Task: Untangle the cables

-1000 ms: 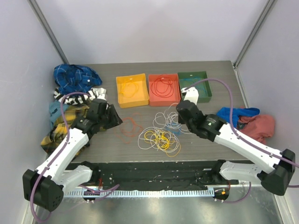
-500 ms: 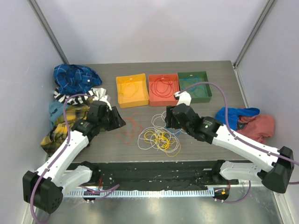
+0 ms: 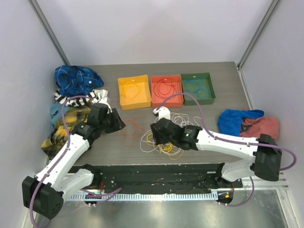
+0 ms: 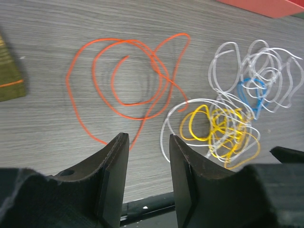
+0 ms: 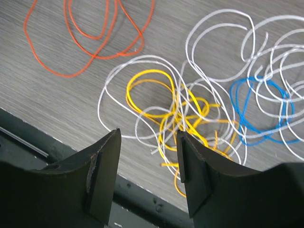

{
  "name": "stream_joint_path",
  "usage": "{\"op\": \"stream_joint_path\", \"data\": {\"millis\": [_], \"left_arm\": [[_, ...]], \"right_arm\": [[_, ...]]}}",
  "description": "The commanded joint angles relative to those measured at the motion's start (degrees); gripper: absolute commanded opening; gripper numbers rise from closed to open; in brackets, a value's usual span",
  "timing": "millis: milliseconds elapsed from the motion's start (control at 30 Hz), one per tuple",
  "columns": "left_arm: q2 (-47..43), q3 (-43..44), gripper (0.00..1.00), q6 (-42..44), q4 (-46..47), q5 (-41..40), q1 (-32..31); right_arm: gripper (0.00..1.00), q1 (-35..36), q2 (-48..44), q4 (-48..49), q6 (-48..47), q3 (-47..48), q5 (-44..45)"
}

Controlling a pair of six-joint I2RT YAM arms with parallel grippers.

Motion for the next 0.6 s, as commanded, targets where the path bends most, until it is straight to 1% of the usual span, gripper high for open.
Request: {"op": "stream_joint_path", "data": {"millis": [0, 33, 133, 300, 400, 567], "left_arm": [[0.3, 2.3, 0.44, 0.5, -3.7, -6.4, -0.2], [0.7, 2.5, 0.43, 0.6, -4.5, -6.3, -0.2], [0.8, 2.6, 0.43, 0.6, -4.9, -5.9, -0.2], [-1.3, 0.0, 0.43, 0.1, -2.8, -5.0, -0.1], [-0.5, -0.4, 0.43, 0.0, -2.1, -4.4, -0.2], [0.9, -0.1, 0.43, -0.6, -1.8, -3.8, -0.2]], "right_arm": [[0.57, 0.3, 3.8, 4.0, -2.4, 5.7, 0.7], [0.57, 0.3, 6.1, 3.4, -2.5, 6.2, 0.6], [0.53, 0.3, 7.4, 1.7, -1.7, 5.7, 0.8], [0.49, 0.3, 2.3, 0.3, 2.1, -0.8, 4.1], [0.48, 0.3, -0.5, -0.9, 4.0, -3.2, 5.5], [0.47, 0.3, -0.5, -0.9, 6.3, -5.6, 7.4]]}}
